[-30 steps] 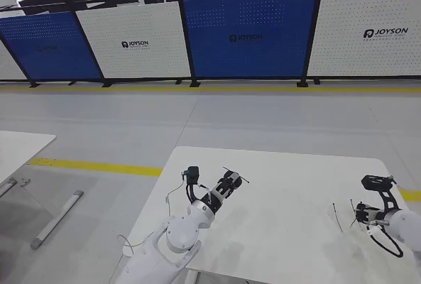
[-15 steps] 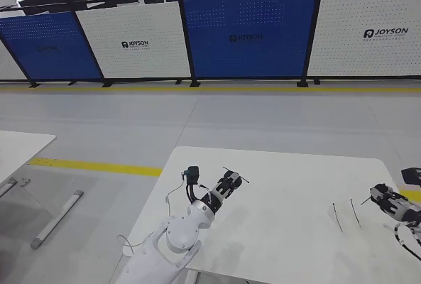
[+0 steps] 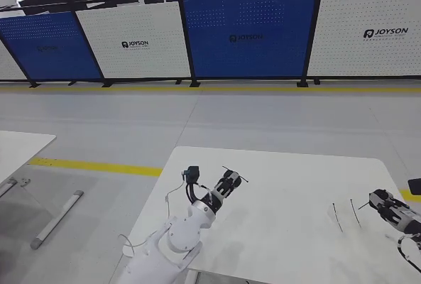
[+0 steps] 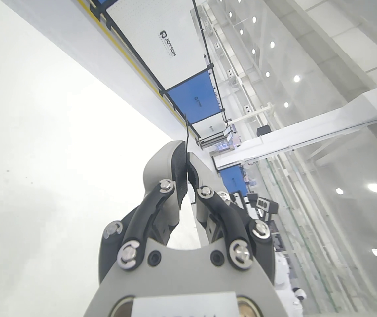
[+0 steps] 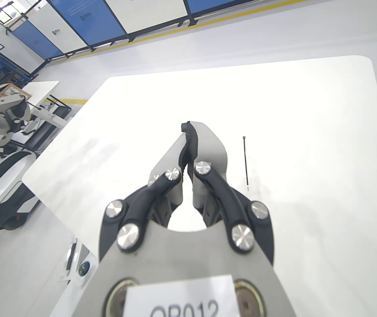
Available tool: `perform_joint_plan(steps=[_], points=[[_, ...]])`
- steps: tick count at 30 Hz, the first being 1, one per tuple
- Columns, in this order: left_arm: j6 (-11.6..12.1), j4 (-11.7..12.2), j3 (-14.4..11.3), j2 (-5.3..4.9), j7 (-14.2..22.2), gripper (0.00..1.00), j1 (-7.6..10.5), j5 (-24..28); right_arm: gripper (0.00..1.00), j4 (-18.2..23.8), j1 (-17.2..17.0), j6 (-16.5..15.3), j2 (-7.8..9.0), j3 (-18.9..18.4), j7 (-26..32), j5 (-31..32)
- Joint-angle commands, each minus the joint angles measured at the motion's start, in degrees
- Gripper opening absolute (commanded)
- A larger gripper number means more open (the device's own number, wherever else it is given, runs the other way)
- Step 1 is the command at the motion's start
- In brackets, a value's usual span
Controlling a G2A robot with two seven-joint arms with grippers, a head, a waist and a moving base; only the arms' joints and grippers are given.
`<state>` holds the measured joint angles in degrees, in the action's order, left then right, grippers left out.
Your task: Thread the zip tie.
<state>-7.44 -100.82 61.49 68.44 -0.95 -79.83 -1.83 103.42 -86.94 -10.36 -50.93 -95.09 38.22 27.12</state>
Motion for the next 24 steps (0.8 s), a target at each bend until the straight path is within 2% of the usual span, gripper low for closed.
perform_joint_plan(steps=[1,4,6,8,13,18,21,24], points=[[0.5,1.8,-1.4,0.22,-0.2,0.0,0.23,-1.6,0.0,0.0,0.0,0.0,0.0,0.0,0.0,0.0],[2.0,5.7,-3.5,0.73,-0.5,0.0,0.87,-1.9,0.0,0.0,0.0,0.0,0.0,0.0,0.0,0.0],[3.2,7.2,-4.2,1.12,-0.1,0.0,1.27,0.5,0.0,0.0,0.0,0.0,0.0,0.0,0.0,0.0],[5.2,7.2,-4.0,1.29,-0.6,0.0,1.29,1.7,0.0,0.0,0.0,0.0,0.0,0.0,0.0,0.0],[5.2,7.2,-4.0,1.29,-0.6,0.0,1.29,1.7,0.0,0.1,0.0,0.5,-0.03,-0.3,-0.7,0.2],[5.5,6.4,-3.7,1.42,-1.2,0.0,1.08,2.1,0.0,1.7,-2.9,-4.3,-0.38,-2.5,-3.4,-8.5],[5.8,6.5,-5.2,1.8,-2.7,0.0,0.82,1.0,0.0,0.7,-4.7,-7.1,-1.07,0.1,-5.9,-16.1],[6.1,6.6,-6.2,2.21,-3.4,0.0,1.02,1.4,0.0,-0.6,-4.1,-7.6,-1.74,4.4,-9.0,-16.6]])
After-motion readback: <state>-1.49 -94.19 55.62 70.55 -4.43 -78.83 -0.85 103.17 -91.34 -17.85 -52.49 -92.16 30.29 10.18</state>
